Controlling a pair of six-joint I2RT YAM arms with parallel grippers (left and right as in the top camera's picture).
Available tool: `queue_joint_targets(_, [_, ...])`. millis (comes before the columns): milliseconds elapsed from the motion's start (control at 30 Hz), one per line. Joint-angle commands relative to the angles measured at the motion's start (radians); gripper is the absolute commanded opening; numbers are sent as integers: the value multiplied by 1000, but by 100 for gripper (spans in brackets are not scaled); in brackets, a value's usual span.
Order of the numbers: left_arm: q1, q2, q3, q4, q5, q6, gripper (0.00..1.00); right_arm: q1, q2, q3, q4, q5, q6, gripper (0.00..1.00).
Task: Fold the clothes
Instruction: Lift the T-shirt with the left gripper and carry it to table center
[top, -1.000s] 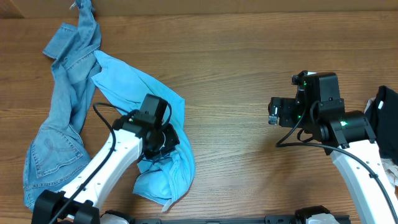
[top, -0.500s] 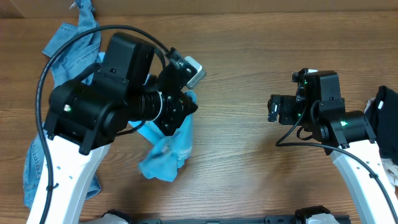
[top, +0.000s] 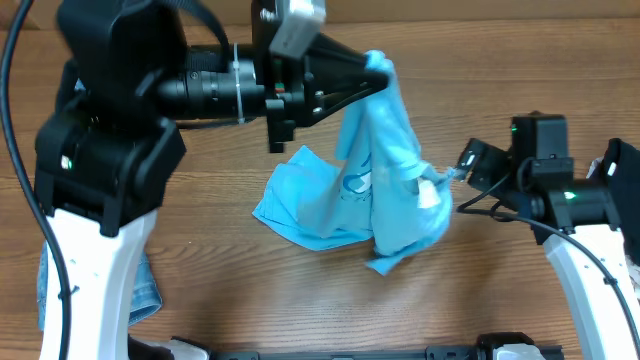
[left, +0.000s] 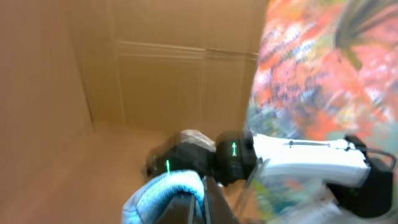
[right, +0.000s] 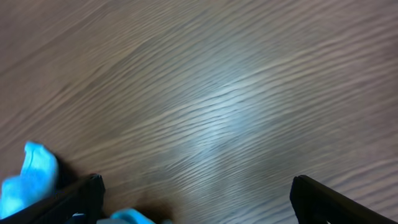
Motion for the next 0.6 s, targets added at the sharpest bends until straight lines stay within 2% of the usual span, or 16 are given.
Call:
queue_joint_targets(0, [187,8,10,-370,-82,134,4,-70,-3,24,2,-34,19,100])
queue_joint_targets(33, [217,8,11,-437,-186,164,4,-82,-3,24,2,-44,19,100])
queue_joint_targets(100, [294,8,10,-537,-585,164,4,-93,-3,24,1,-57,16,100])
queue_joint_targets(133, [336,7,11,-517,-839,57,4,-93,-3,24,-2,-59,16,100])
queue_joint_targets(167, [361,6,11,-488,-925,-17,4,-93,-3,24,-2,-59,16,100])
queue_joint_targets(200, [401,3,11,-418,-880,-76,4,-93,-3,24,-3,-59,16,100])
queue_joint_targets(233, [431,3,11,-310,-722,-119,4,-93,-3,24,-5,-59,16,100])
queue_joint_targets(267, [447,14,11,-65,-453,-234,4,-93,-3,24,-5,-59,16,100])
queue_joint_targets(333, [422,54,11,304,-238,-460,4,-93,-3,24,-6,-59,16,100])
queue_joint_targets(467, [221,221,11,1128,261,-928,4,-93,-3,24,-13,-59,16,100])
queue_joint_targets(500, [159,248,11,1258,394,-1008,4,-93,-3,24,-13,-58,16,100])
queue_joint_targets(533, [103,262,10,1324,457,-1083,4,-93,-3,24,-13,-58,16,100])
queue_joint_targets(567, [65,268,9,1327,457,-1117,4,-93,-3,24,-12,-58,16,100])
